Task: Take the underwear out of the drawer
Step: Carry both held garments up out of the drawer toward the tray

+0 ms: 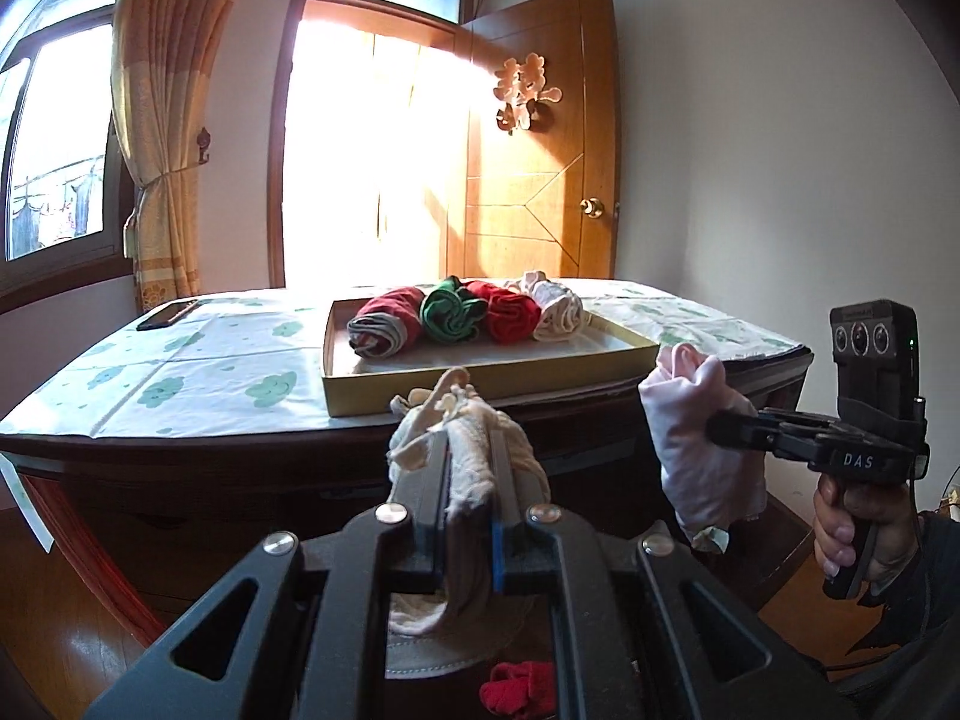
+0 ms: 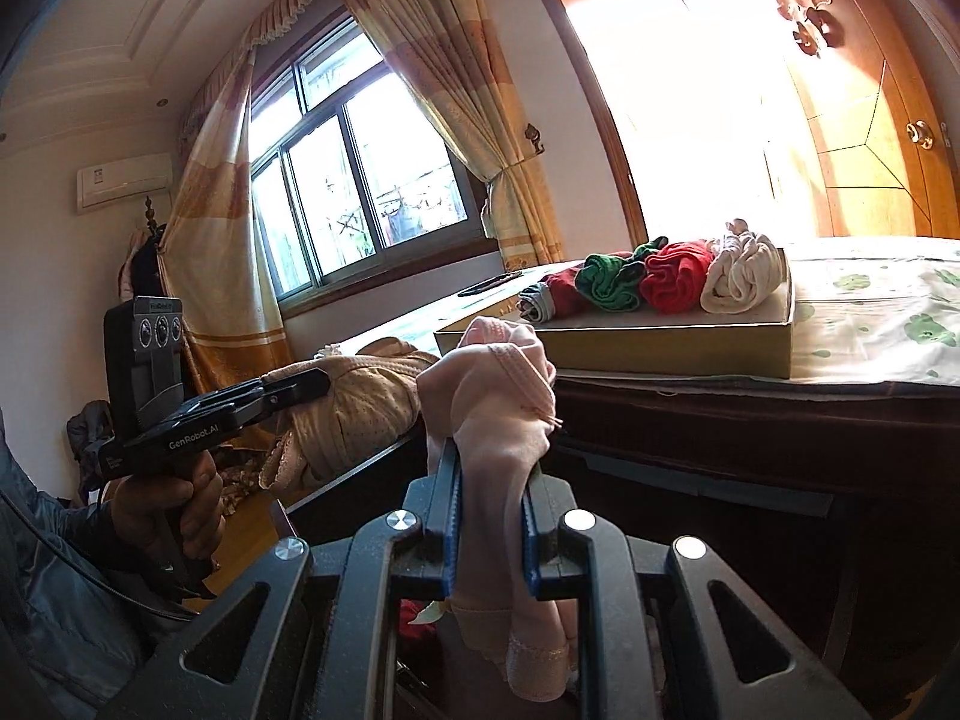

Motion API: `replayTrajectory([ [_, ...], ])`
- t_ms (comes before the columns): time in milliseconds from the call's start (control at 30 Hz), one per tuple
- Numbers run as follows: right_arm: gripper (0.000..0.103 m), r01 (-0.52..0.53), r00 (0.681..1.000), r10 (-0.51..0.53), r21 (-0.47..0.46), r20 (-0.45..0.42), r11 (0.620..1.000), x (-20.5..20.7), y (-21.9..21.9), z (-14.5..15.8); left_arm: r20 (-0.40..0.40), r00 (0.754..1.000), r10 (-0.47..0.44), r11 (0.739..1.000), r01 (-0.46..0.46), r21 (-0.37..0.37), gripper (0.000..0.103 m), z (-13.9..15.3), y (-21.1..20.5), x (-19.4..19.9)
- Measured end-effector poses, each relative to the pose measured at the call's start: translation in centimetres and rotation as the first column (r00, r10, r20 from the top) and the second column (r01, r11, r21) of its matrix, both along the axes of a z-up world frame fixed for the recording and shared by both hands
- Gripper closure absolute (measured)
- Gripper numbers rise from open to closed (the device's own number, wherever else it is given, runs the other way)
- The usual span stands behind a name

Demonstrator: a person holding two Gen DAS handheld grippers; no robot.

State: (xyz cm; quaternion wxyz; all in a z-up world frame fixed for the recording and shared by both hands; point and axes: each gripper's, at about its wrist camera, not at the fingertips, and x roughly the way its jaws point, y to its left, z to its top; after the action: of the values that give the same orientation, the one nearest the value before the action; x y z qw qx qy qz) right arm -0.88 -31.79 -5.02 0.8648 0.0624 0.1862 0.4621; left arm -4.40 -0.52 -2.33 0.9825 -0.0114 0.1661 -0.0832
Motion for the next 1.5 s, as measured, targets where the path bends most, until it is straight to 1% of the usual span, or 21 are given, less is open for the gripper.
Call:
replayTrajectory([
  [233, 0.085, 0.005, 1.000, -0.005, 0.007, 0.013, 1.000, 0.0, 0.2, 1.6, 0.051, 0.999, -0.012, 1.000, 0.012, 0.007, 0.096, 2.3, -0.2, -0.2],
  [600, 0.085, -0.004, 0.999, 0.004, 0.010, 0.035, 1.000, -0.1, 0.8, 4.0, 0.082, 0.996, -0.023, 0.999, 0.021, 0.027, 0.096, 4.3, -0.6, 1.3],
  [700, 0.085, -0.004, 0.999, 0.004, 0.007, 0.037, 1.000, 0.2, 0.9, 4.5, 0.086, 0.996, -0.022, 0.999, 0.019, 0.037, 0.096, 4.6, -0.6, 2.0],
  [900, 0.085, 0.003, 0.999, -0.003, 0.003, 0.046, 1.000, 0.4, 1.1, 5.3, 0.082, 0.996, -0.018, 0.999, 0.016, 0.028, 0.096, 4.9, -0.6, 3.1],
  [1500, 0.085, 0.017, 0.998, -0.017, -0.002, 0.060, 1.000, 1.1, 1.5, 6.8, 0.102, 0.995, -0.015, 0.999, 0.011, 0.041, 0.096, 6.0, -1.0, 5.0],
])
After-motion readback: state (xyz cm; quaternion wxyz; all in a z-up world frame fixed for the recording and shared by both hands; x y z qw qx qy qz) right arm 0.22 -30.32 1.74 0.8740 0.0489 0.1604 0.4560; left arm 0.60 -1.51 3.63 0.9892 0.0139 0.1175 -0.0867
